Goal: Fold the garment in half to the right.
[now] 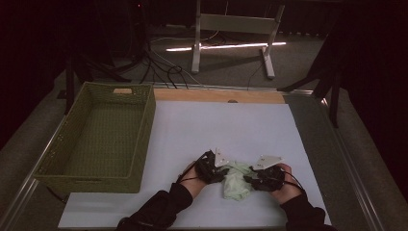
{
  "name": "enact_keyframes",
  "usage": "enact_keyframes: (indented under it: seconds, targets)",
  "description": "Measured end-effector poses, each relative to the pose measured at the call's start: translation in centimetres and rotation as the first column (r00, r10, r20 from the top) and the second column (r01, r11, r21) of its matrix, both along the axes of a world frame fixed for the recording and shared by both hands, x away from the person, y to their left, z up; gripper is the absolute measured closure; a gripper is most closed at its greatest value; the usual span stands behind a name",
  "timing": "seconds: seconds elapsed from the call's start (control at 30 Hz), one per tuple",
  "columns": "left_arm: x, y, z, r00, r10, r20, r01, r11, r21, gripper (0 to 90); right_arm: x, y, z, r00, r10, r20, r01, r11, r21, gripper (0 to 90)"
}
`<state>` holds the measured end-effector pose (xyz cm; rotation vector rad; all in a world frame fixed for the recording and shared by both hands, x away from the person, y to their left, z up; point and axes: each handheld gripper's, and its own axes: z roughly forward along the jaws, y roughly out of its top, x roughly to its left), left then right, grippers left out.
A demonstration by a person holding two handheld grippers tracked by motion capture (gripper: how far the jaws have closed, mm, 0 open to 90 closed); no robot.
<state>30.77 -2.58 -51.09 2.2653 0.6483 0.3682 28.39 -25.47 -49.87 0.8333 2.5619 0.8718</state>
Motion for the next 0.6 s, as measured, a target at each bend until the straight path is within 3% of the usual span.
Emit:
enact_keyframes:
  seconds: [0.2, 0.33, 0.4, 0.47, 0.6]
  targets:
    - [-0.2, 0.8, 0.7, 0.9996, 0.025, 0.014, -0.025, 0.9993, -0.028, 46.9, 0.0, -0.5, 1.1, 0.9992, -0.004, 0.04, 0.002, 0.999, 0.036, 50.0]
    - [-0.6, 1.2, 1.0, 0.9995, 0.025, 0.017, -0.025, 0.999, -0.037, 46.6, -0.1, -0.5, 1.7, 0.9998, 0.018, -0.007, -0.017, 0.996, 0.089, 71.4]
    - [-0.7, 1.4, 1.1, 0.9995, 0.024, 0.02, -0.023, 0.9991, -0.036, 45.9, -0.3, -0.4, 1.6, 0.9986, 0.041, -0.033, -0.038, 0.996, 0.078, 82.7]
    - [-0.8, 1.5, 1.0, 0.9995, 0.024, 0.021, -0.024, 0.9991, -0.034, 45.9, -0.2, -0.2, 1.0, 0.998, 0.025, -0.058, -0.023, 0.999, 0.03, 83.8]
    - [-1.0, 1.8, 1.1, 0.9996, 0.025, 0.015, -0.024, 0.9989, -0.041, 45.8, 0.2, 0.0, -0.1, 0.9957, -0.006, -0.092, 0.005, 1.0, -0.018, 81.4]
